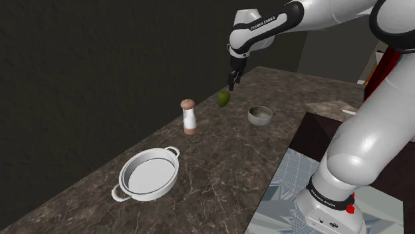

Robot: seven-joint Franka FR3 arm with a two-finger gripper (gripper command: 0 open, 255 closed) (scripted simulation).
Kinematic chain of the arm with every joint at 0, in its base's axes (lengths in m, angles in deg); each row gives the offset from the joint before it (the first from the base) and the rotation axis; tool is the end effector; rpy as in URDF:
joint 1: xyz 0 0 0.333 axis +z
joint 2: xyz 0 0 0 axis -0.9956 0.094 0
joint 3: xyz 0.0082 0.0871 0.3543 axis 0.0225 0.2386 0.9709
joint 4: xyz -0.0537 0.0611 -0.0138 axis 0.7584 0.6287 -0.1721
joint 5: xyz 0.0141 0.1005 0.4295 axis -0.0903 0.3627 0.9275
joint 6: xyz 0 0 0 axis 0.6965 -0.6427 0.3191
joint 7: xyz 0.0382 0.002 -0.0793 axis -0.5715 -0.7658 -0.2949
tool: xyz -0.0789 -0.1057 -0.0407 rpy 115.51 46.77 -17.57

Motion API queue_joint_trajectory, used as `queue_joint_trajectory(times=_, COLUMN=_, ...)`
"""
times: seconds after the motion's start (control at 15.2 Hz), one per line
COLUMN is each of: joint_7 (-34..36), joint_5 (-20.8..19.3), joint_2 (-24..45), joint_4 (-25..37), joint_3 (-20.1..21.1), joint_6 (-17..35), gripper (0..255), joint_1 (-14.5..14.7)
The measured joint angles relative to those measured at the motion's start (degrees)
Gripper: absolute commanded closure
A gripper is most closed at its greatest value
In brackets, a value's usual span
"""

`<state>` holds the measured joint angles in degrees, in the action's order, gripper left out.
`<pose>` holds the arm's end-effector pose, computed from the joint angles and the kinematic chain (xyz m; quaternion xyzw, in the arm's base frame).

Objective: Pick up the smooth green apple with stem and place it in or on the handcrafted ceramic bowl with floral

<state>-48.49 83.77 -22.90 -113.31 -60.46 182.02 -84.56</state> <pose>0.5406 -0.1469 0.4759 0.9901 0.1239 0.0620 0.0213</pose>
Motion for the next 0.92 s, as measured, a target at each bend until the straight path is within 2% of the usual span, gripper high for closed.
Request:
queue_joint_trajectory(times=0.46, joint_7=-12.9, joint_5=7.0, joint_2=15.0, joint_4=11.2, joint_3=-2.2, joint_6=4.2, gripper=0, joint_1=-1.0)
queue_joint_trajectory(times=0.92, joint_7=-22.4, joint_5=13.2, joint_2=29.6, joint_4=25.2, joint_3=-0.9, joint_6=4.5, gripper=0, joint_1=-4.2)
